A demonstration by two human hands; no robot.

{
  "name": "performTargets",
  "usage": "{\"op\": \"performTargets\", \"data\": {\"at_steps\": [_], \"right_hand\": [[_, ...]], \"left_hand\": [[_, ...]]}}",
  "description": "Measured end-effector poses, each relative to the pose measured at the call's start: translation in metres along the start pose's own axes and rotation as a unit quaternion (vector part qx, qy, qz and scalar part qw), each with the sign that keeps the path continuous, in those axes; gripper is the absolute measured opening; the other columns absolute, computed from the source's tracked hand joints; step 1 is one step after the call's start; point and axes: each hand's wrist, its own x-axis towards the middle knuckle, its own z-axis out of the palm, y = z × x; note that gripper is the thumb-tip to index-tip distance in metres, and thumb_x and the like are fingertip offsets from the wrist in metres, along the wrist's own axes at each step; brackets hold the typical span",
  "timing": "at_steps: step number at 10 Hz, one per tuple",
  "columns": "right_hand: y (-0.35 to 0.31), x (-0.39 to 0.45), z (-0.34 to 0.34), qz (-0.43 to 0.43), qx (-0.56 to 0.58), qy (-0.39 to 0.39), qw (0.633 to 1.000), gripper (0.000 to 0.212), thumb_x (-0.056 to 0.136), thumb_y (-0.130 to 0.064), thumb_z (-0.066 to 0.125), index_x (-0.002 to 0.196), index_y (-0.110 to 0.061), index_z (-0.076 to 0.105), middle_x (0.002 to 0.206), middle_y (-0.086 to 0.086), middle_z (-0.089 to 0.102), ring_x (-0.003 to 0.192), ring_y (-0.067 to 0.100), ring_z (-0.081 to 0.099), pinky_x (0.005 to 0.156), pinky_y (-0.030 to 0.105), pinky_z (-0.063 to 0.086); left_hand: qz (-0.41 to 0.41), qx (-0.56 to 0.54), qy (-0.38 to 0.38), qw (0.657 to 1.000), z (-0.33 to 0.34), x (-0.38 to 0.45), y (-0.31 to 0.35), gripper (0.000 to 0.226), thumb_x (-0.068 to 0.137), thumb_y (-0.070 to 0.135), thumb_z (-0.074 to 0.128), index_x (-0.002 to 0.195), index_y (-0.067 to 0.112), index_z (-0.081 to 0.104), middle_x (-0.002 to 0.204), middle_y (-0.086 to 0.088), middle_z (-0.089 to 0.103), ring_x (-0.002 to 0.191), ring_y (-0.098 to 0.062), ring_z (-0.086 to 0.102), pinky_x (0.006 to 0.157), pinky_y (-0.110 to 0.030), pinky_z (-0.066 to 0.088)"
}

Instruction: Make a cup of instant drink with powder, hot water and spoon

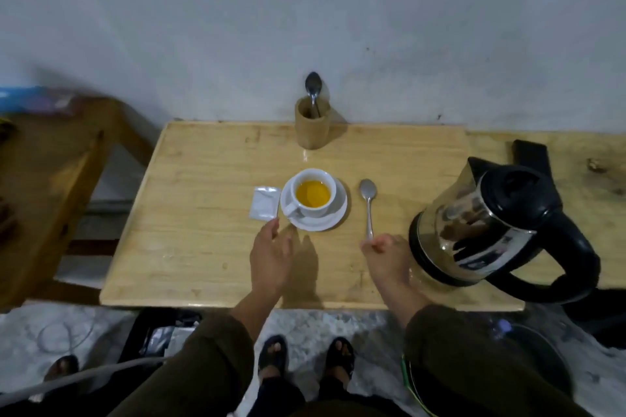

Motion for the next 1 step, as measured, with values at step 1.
{"op": "performTargets", "data": {"at_steps": [1], "right_hand": [[0.0215, -0.0579, -0.0162, -0.028, -0.020, -0.107, 0.994, 0.029, 0.085, -0.022, 0.065, 0.058, -0.026, 0.058, 0.059, -0.005, 0.053, 0.068, 0.013, 0.055, 0.060, 0.023, 0.035]], "left_hand": [[0.034, -0.023, -0.057, 0.998, -0.0260, -0.0373, -0.0270, 0.039, 0.090, 0.018, 0.061, 0.112, 0.050, 0.059, 0.101, 0.013, 0.072, 0.100, -0.012, 0.069, 0.090, -0.024, 0.053]]}}
